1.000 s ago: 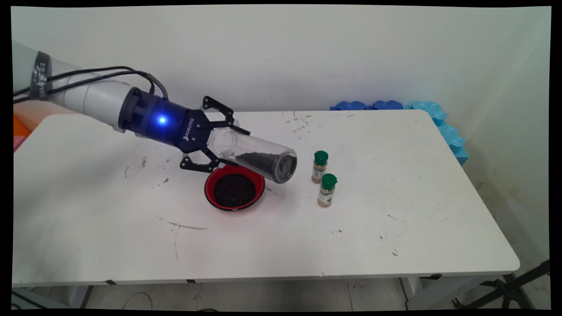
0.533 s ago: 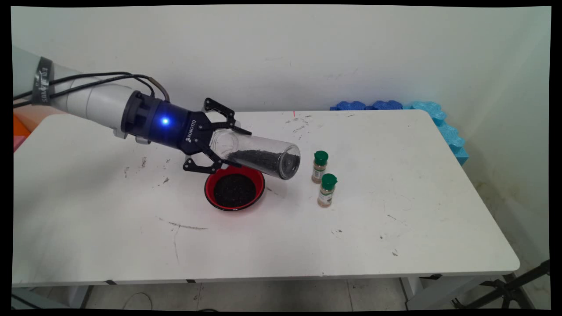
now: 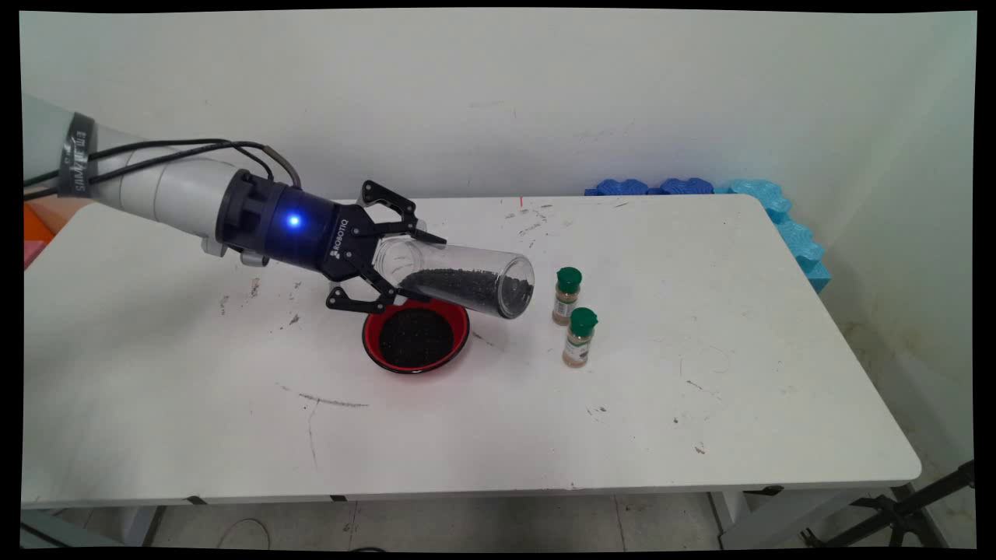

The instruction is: Pour the black seasoning powder in the red bowl

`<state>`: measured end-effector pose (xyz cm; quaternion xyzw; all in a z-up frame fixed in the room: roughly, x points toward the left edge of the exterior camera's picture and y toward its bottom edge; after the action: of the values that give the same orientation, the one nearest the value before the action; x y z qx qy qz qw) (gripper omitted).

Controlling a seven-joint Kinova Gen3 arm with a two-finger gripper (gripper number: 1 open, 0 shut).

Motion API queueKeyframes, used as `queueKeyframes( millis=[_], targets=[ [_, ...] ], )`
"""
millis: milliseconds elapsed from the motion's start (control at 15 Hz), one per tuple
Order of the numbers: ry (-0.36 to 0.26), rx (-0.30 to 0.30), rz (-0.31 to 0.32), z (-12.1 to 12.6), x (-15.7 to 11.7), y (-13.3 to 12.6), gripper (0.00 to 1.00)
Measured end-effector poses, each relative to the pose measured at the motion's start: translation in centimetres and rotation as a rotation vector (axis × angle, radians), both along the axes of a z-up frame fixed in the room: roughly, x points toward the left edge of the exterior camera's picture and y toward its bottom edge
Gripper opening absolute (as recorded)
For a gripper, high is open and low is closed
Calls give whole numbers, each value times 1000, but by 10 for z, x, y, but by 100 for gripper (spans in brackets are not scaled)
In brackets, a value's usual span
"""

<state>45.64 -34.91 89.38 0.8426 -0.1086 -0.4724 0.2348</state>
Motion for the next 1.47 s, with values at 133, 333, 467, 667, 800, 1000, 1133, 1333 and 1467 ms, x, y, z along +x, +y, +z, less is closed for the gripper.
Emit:
queueKeyframes(
  millis=[133,333,467,667,800,1000,1133,1333,1467],
  targets=[
    [8,9,7,-2,-1,0,0],
    [16,17,15,-4,-1,-1,0],
    [21,24,22,-6,-2,-2,0],
    [34,37,37,-7,-3,-3,0],
    [45,45,46,-8,-4,-4,0],
    [54,51,55,-8,-4,-5,0],
    [57,54,58,-9,-4,-5,0],
    [63,58,63,-10,-4,-6,0],
    [66,60,66,-10,-4,-6,0]
  ],
)
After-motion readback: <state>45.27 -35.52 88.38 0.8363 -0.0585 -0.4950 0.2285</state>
